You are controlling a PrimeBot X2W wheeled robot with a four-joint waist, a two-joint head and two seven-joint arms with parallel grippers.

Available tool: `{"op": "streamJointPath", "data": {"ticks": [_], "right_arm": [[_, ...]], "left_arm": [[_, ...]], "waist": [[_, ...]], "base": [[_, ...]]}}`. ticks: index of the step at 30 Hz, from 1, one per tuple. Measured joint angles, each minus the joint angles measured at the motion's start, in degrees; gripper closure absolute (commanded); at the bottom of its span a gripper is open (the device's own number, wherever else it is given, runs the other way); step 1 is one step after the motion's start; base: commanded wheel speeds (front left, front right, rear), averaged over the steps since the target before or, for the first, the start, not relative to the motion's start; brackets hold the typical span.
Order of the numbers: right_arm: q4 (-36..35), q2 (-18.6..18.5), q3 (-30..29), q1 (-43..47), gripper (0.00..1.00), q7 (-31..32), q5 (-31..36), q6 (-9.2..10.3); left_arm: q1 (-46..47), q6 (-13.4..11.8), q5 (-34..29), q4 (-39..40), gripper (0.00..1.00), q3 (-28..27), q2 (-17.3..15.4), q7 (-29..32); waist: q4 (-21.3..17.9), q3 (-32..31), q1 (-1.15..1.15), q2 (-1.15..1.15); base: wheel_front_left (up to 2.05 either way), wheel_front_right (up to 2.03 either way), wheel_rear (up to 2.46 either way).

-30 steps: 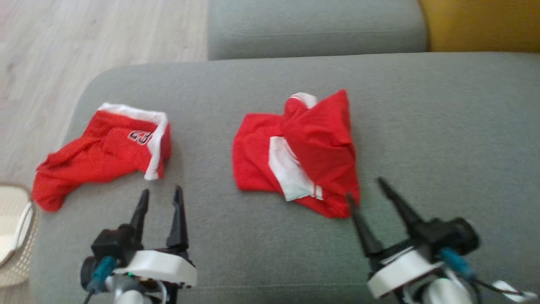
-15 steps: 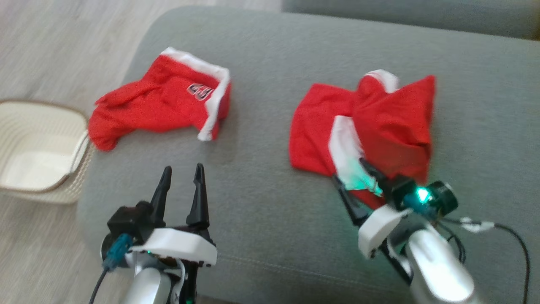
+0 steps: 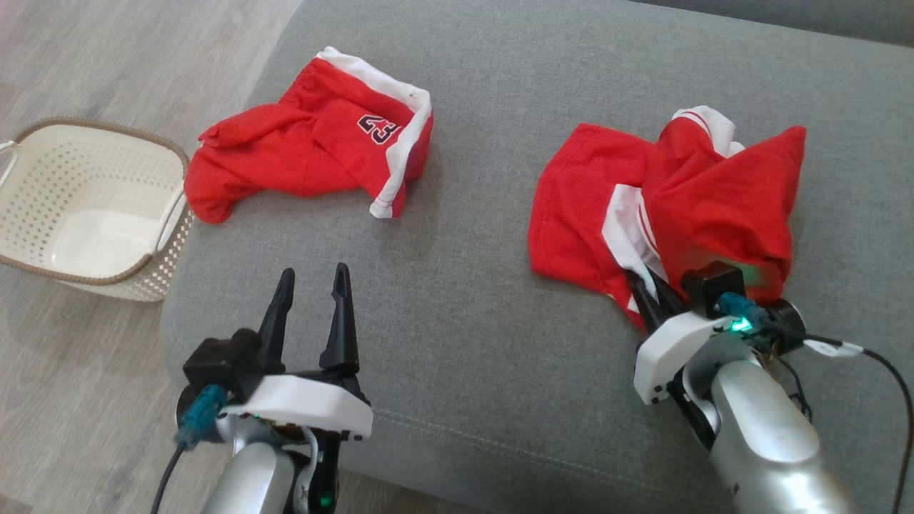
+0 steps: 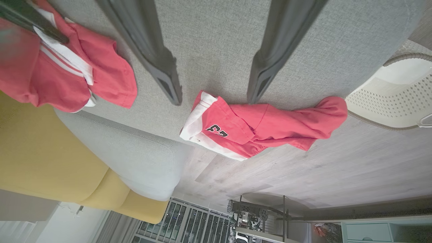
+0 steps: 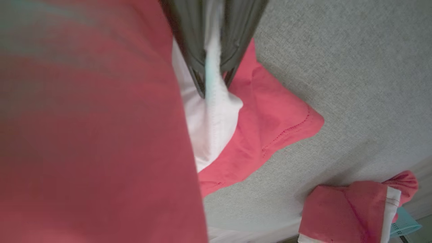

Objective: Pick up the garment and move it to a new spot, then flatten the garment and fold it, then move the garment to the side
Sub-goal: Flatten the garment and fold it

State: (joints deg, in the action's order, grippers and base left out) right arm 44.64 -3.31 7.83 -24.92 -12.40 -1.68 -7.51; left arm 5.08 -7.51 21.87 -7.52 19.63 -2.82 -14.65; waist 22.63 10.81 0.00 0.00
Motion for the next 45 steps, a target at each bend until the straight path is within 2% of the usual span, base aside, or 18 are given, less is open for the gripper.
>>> {"op": "streamJointPath", "data": {"ticks": [9, 16, 19, 22, 25, 31, 32, 33, 35, 38, 41, 45], "right_arm": [[-1.3, -0.1, 2.4, -0.6, 1.00, -1.3, -2.4, 0.00], [-10.3, -0.2, 8.1, -5.4, 1.00, -1.8, -8.0, 0.00], [-14.7, -0.2, 8.7, -9.5, 1.00, -1.8, -9.0, 0.00], [-17.9, -0.1, 5.1, -13.5, 1.00, -2.0, -9.9, 0.00], [-19.4, -0.2, -1.2, -15.1, 1.00, -2.1, -8.1, 0.00], [-16.8, -0.8, -16.5, -11.7, 1.00, 0.2, -2.5, 0.00], [-14.7, -1.4, -18.8, -10.2, 0.20, 2.0, -0.6, 0.00], [-11.9, -1.9, -21.9, -8.7, 0.00, 5.2, 1.9, -0.01], [-7.1, -2.4, -30.0, -5.2, 0.00, 10.6, 7.2, 0.00], [-6.7, -2.2, -37.9, -2.0, 0.00, 10.9, 11.0, 0.02], [-9.5, -0.6, -36.7, -3.3, 0.00, 8.1, 12.3, 0.01], [-16.2, 0.4, -28.6, -2.6, 0.00, 3.4, 7.4, 0.00]], "left_arm": [[0.0, 0.0, 0.0, -0.5, 0.00, 0.0, 0.0, 0.0], [-1.8, 0.3, -0.6, -1.2, 0.00, -0.7, 0.0, 0.0], [-3.8, 0.3, -1.1, -1.4, 0.00, -2.0, 0.0, 0.0], [-5.3, 0.5, -1.5, -1.4, 0.00, -2.2, 0.0, 0.0], [-5.9, 0.5, -1.7, -1.2, 0.00, -2.4, 0.0, 0.0], [-6.1, 0.6, -2.1, -0.7, 0.00, -2.5, 0.0, 0.0], [-6.1, 0.8, -2.1, -0.6, 0.00, -2.4, 0.0, 0.0], [-6.1, 1.0, -2.1, -0.6, 0.00, -2.2, 0.0, 0.0], [-6.1, 1.0, -2.1, -0.6, 0.00, -2.1, 0.0, 0.0], [-5.5, 1.0, -2.1, -0.6, 0.00, -2.0, 0.0, 0.0], [-4.3, 1.0, -2.1, -0.6, 0.00, -2.0, 0.0, 0.0], [-3.4, 1.0, -2.1, -0.6, 0.00, -2.0, 0.0, 0.0]], "waist": [[-1.1, -3.2, 0.00, 0.00], [-2.7, -8.3, 0.00, 0.00], [-3.9, -10.3, 0.00, 0.00], [-5.5, -11.7, 0.00, 0.00], [-7.3, -12.6, 0.00, 0.00], [-10.4, -12.6, 0.00, 0.00], [-10.8, -12.4, 0.00, 0.00], [-11.2, -12.1, 0.00, 0.00], [-12.1, -11.4, 0.00, 0.00], [-13.3, -10.2, 0.00, 0.00], [-14.9, -9.2, 0.00, 0.00], [-17.9, -8.7, 0.00, 0.00]], "base": [[0.00, 0.00, 0.00], [0.00, 0.00, 0.00], [0.00, 0.00, 0.00], [0.00, 0.00, 0.00], [0.00, 0.00, 0.00], [0.00, 0.00, 0.00], [0.00, 0.00, 0.00], [0.00, 0.00, 0.00], [0.00, 0.00, 0.00], [0.00, 0.00, 0.00], [0.00, 0.00, 0.00], [0.00, 0.00, 0.00]]}}
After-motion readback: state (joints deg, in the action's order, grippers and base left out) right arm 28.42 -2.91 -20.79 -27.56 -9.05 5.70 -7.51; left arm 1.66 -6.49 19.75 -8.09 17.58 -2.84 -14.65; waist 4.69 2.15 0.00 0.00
